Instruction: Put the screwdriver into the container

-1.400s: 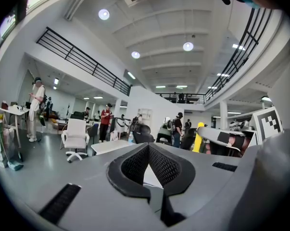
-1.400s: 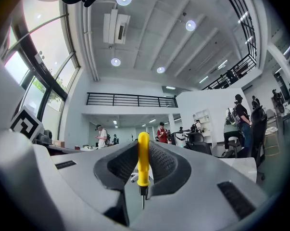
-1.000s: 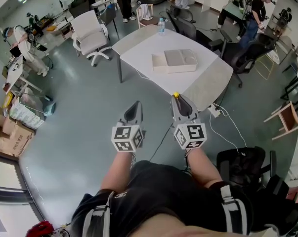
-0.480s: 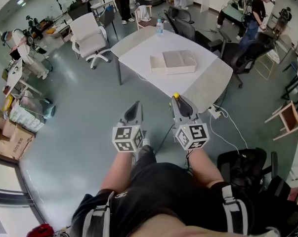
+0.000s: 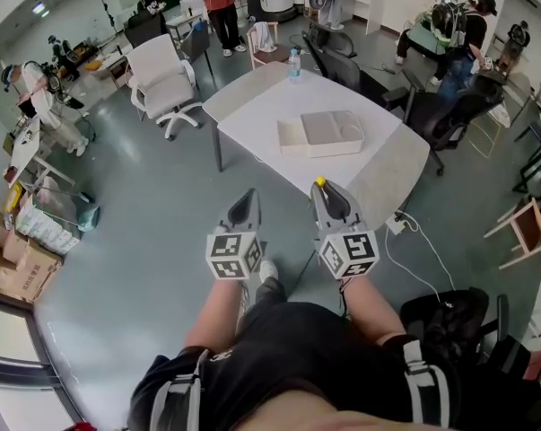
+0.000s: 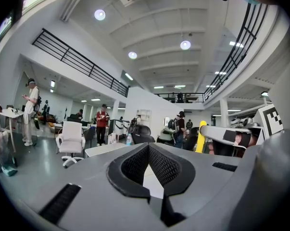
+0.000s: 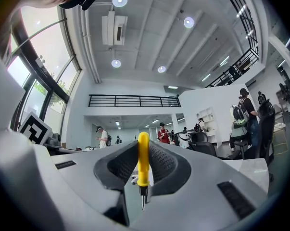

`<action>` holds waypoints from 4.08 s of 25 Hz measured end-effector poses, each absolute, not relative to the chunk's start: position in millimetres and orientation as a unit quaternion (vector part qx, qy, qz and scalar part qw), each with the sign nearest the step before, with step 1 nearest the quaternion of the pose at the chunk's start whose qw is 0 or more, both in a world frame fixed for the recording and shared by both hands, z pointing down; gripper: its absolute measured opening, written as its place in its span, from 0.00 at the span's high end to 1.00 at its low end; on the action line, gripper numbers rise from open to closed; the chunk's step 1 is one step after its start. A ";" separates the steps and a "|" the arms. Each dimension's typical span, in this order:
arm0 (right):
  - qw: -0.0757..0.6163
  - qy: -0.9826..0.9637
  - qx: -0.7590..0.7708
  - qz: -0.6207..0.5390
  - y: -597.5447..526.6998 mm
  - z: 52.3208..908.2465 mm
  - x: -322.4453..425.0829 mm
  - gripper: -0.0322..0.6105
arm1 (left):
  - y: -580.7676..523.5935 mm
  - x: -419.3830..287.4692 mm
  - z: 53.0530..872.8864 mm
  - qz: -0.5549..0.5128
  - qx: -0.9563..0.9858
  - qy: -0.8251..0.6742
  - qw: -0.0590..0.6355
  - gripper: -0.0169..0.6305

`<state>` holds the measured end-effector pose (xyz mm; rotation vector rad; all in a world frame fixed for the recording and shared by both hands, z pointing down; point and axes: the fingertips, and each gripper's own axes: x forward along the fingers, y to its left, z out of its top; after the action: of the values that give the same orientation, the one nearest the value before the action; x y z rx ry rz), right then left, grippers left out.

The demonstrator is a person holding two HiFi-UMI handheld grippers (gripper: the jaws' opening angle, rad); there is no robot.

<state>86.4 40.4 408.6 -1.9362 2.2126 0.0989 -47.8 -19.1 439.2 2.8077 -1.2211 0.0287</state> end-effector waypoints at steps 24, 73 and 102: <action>0.081 0.726 -0.683 0.013 -256.4 394.8 114.8 0.85 | -325.7 -15.5 427.9 0.016 0.930 -0.362 0.056 0.96; -0.109 0.775 -0.604 -0.152 -479.7 585.0 209.6 0.85 | -438.8 5.9 471.8 0.060 0.856 -0.502 0.108 0.96; -0.201 0.637 -0.537 -0.516 -530.6 748.6 212.5 0.85 | -424.5 -55.2 486.7 0.067 0.808 -0.571 0.128 0.96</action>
<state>212.5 -530.6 748.6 -1.9430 2.3052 -1.8672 -55.2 -424.5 486.7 2.3512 -1.6602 0.1938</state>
